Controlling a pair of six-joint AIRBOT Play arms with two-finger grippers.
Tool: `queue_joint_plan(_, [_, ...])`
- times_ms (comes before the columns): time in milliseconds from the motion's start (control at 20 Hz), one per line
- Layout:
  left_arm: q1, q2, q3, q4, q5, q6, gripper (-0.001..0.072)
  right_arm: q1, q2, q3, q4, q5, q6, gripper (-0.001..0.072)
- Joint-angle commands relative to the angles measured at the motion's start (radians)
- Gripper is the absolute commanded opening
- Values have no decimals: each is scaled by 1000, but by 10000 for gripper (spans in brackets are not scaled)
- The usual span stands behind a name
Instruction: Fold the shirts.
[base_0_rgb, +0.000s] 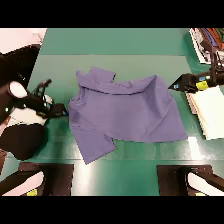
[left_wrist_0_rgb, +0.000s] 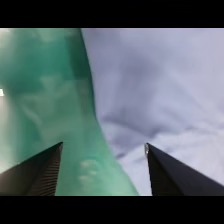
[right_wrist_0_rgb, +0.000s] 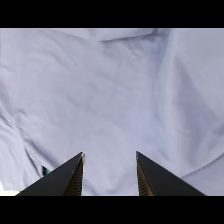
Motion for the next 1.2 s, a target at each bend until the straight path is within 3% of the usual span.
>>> queue_joint_plan(0, [3,66,-219,-182,100,55,605,-15,98,-116,34,-51,-7,376])
queue_joint_plan(100, [3,66,-268,-264,125,109,605,-15,117,-134,34,-51,-6,376])
queue_joint_plan(400, [-45,66,-303,-284,204,114,602,-15,120,-135,42,-51,-6,376])
queue_joint_plan(450, [-70,66,-303,-285,229,112,494,-15,120,-135,41,-49,-6,376])
queue_joint_plan(500, [-85,66,-303,-285,246,113,195,-16,120,-135,40,-42,-6,376])
queue_joint_plan(550, [-89,66,-301,-285,249,112,26,-16,120,-135,35,-31,-6,376])
queue_joint_plan(750, [-89,118,-230,-251,198,95,22,-48,144,-192,-119,43,11,376])
queue_joint_plan(950, [-89,211,-164,-223,174,87,23,-315,238,-445,-119,45,12,378])
queue_joint_plan(1000, [-89,218,-159,-224,169,87,23,-406,254,-512,-120,48,11,393])
queue_joint_plan(1100, [-89,218,-156,-225,168,87,24,-574,263,-626,-117,55,11,525])
queue_joint_plan(1150, [-89,218,-156,-225,168,87,24,-644,263,-676,-116,52,11,523])
